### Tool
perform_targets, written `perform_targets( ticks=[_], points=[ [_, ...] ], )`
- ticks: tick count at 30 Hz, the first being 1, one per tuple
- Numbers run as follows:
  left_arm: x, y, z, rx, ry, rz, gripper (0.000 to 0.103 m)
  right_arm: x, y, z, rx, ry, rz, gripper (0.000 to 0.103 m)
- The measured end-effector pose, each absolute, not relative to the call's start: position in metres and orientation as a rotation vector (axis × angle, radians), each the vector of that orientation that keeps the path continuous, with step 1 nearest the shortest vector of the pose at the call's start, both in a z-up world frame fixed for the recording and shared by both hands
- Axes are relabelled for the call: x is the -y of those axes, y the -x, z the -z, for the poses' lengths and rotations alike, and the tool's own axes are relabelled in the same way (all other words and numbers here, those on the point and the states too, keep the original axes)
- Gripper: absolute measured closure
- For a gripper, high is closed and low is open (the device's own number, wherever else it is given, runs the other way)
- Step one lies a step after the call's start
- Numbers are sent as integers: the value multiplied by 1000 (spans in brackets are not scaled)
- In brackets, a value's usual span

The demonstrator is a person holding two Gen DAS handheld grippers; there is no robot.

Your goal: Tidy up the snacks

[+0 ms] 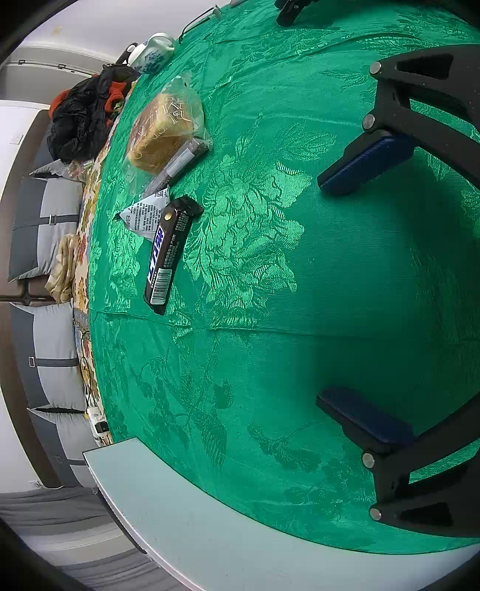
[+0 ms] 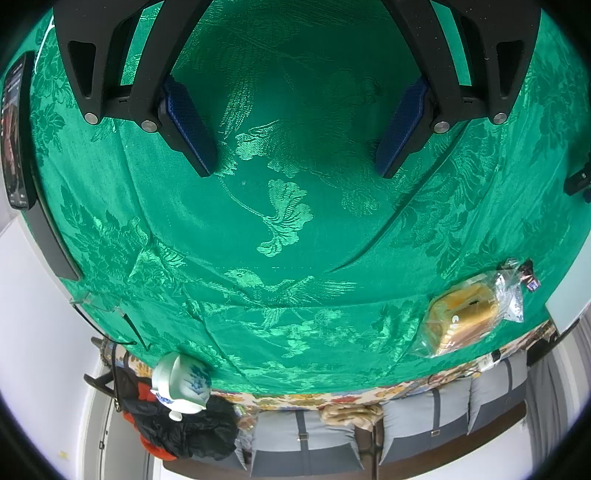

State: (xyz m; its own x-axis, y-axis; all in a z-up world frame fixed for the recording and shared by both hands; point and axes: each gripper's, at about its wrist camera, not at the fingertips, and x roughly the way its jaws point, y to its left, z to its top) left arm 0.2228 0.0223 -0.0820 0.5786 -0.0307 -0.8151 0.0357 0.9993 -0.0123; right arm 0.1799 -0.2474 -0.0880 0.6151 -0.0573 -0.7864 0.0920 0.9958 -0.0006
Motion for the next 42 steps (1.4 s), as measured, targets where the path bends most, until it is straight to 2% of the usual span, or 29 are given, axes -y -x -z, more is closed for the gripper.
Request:
perform_targets(
  ticks=[22,25,28,32,38,42],
  points=[
    [-22,-227,81,-965,-12,45,0,246,-180,89,-904,-43,86,12],
    [-23,-248,75,-1026,8,73,1,246,-180,89,-904,-43,85,12],
    [-25,-278,51,-998,90,115,2,246,-180,89,-904,-43,85,12],
    [-12,-338,21,-982,62,99,1,246,-180,89,-905,-43,85,12],
    [-4,-403,45,-1081,117,-51,1,246,-181,89,-905,-44,85,12],
    [-5,-392,67,-1136,84,-128,2,246,-181,89,-905,-44,85,12]
  ],
)
